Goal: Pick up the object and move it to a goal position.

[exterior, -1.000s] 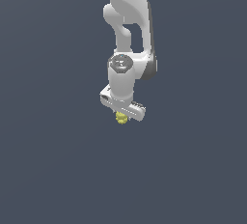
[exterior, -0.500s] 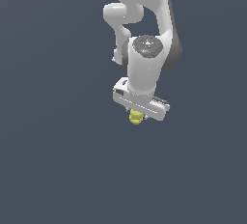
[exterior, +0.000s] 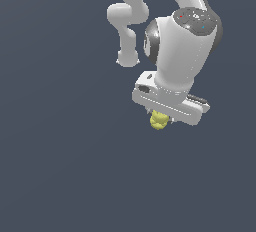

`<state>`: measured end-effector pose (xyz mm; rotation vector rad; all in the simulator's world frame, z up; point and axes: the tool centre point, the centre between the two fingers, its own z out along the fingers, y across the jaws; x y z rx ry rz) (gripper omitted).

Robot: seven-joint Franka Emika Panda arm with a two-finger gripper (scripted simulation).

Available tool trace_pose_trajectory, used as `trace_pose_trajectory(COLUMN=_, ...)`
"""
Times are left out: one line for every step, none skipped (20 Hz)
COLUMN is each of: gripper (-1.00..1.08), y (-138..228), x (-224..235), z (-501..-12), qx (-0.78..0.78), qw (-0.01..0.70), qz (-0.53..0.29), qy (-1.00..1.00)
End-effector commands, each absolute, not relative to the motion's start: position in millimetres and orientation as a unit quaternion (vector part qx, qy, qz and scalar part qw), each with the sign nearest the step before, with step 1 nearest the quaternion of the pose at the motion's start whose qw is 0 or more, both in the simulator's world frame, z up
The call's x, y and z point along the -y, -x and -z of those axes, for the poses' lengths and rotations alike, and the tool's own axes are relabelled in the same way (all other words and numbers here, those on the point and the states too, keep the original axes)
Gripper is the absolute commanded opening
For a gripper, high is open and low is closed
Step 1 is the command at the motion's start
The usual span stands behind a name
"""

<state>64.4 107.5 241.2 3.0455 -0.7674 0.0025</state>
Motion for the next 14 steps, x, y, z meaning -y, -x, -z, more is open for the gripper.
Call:
trace_pose_trajectory(gripper=-1.0, y=-72, x=-118, z=-254, qx=0.245, qw=0.001, qz=0.0, qy=-0.97)
trace_pose_trajectory(gripper=-1.0, y=-75, x=-122, z=-259, qx=0.245, qw=0.0, qz=0.0, qy=-0.97)
trace_pose_trajectory(gripper=-1.0, y=-78, x=-126, z=-264, qx=0.245, qw=0.0, qz=0.0, qy=-0.97)
trace_pose_trajectory(gripper=-1.0, y=-80, x=-130, z=-268, qx=0.245, qw=0.0, qz=0.0, qy=-0.97)
trace_pose_trajectory(gripper=-1.0, y=-83, x=-133, z=-273, qx=0.245, qw=0.0, qz=0.0, qy=-0.97)
trace_pose_trajectory(gripper=-1.0, y=-86, x=-137, z=-277, qx=0.245, qw=0.0, qz=0.0, qy=-0.97)
trace_pose_trajectory(gripper=-1.0, y=-88, x=-140, z=-281, qx=0.245, qw=0.0, qz=0.0, qy=-0.97)
trace_pose_trajectory(gripper=-1.0, y=-90, x=-143, z=-285, qx=0.245, qw=0.0, qz=0.0, qy=-0.97)
trace_pose_trajectory(gripper=-1.0, y=-93, x=-146, z=-289, qx=0.245, qw=0.0, qz=0.0, qy=-0.97)
trace_pose_trajectory(gripper=-1.0, y=-95, x=-149, z=-292, qx=0.245, qw=0.0, qz=0.0, qy=-0.97)
trace_pose_trajectory(gripper=-1.0, y=-97, x=-152, z=-296, qx=0.245, qw=0.0, qz=0.0, qy=-0.97)
trace_pose_trajectory(gripper=-1.0, y=-99, x=-155, z=-299, qx=0.245, qw=0.0, qz=0.0, qy=-0.97)
trace_pose_trajectory(gripper=-1.0, y=-101, x=-158, z=-302, qx=0.245, qw=0.0, qz=0.0, qy=-0.97)
trace_pose_trajectory(gripper=-1.0, y=-103, x=-160, z=-305, qx=0.245, qw=0.0, qz=0.0, qy=-0.97)
